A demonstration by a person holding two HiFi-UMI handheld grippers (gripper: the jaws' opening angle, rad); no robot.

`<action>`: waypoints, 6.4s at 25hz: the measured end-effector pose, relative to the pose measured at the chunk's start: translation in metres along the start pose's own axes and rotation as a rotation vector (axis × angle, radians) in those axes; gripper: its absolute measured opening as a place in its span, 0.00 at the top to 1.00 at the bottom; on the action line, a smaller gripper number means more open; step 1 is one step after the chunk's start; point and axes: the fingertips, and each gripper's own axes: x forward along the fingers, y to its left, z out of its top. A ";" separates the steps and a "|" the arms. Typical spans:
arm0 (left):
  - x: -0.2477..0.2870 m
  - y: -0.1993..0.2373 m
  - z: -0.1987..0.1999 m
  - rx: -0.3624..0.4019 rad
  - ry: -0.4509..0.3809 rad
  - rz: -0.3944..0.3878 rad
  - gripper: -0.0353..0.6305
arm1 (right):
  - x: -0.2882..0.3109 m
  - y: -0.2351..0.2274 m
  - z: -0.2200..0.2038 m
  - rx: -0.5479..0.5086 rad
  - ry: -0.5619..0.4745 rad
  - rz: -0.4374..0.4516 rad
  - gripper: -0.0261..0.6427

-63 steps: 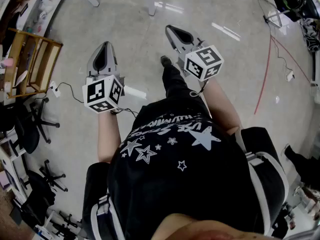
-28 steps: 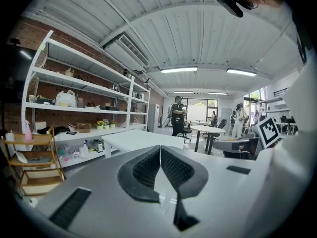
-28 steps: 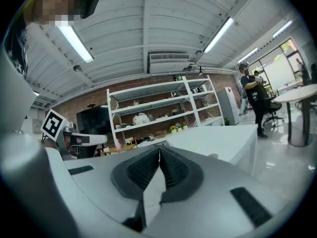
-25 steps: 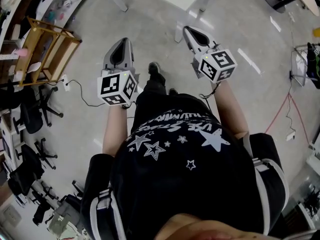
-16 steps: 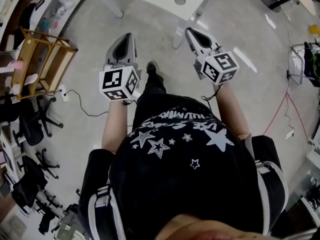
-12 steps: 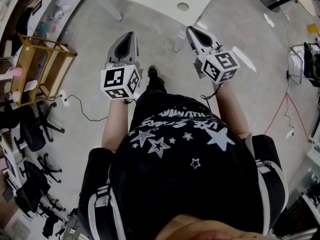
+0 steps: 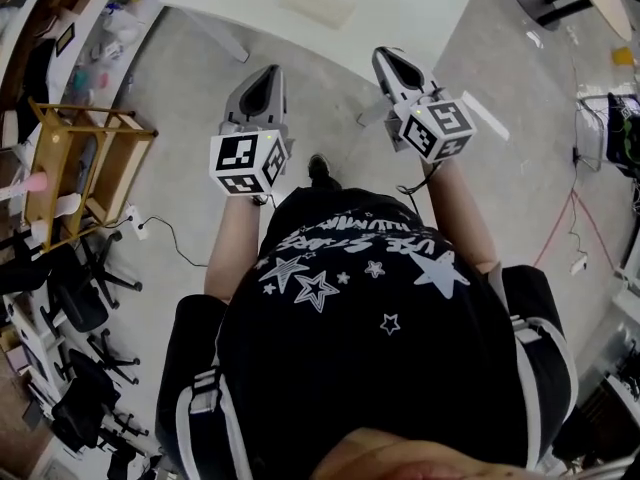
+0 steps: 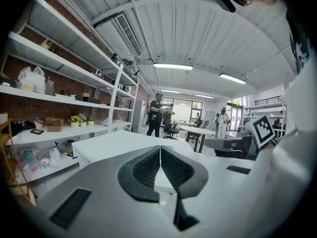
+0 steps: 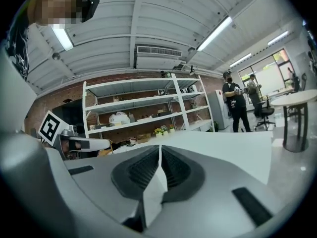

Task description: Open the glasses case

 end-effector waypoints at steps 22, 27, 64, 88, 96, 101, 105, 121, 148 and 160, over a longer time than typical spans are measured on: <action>0.147 0.074 -0.048 -0.025 0.204 -0.091 0.93 | 0.134 -0.074 -0.019 -0.098 0.182 -0.086 0.93; 0.181 0.085 -0.071 0.001 0.299 -0.092 0.93 | 0.163 -0.090 -0.032 -0.092 0.252 -0.056 0.86; 0.263 0.103 -0.155 -0.042 0.671 -0.107 0.93 | 0.212 -0.100 -0.121 -0.519 0.632 0.153 0.57; 0.263 0.106 -0.155 -0.075 0.694 -0.097 0.93 | 0.217 -0.097 -0.121 -0.554 0.656 0.193 0.56; 0.263 0.107 -0.154 -0.088 0.699 -0.096 0.93 | 0.216 -0.098 -0.119 -0.511 0.667 0.237 0.57; 0.262 0.104 -0.156 -0.087 0.707 -0.091 0.93 | 0.213 -0.101 -0.118 -0.448 0.670 0.263 0.57; 0.263 0.104 -0.155 -0.093 0.706 -0.089 0.93 | 0.214 -0.103 -0.117 -0.422 0.671 0.277 0.57; 0.263 0.107 -0.158 -0.086 0.728 -0.100 0.93 | 0.215 -0.113 -0.086 -0.349 0.562 0.210 0.58; 0.265 0.108 -0.156 -0.097 0.732 -0.082 0.93 | 0.228 -0.165 -0.071 -0.263 0.497 -0.017 0.89; 0.265 0.107 -0.158 -0.101 0.730 -0.066 0.93 | 0.227 -0.170 -0.073 -0.279 0.501 -0.028 0.89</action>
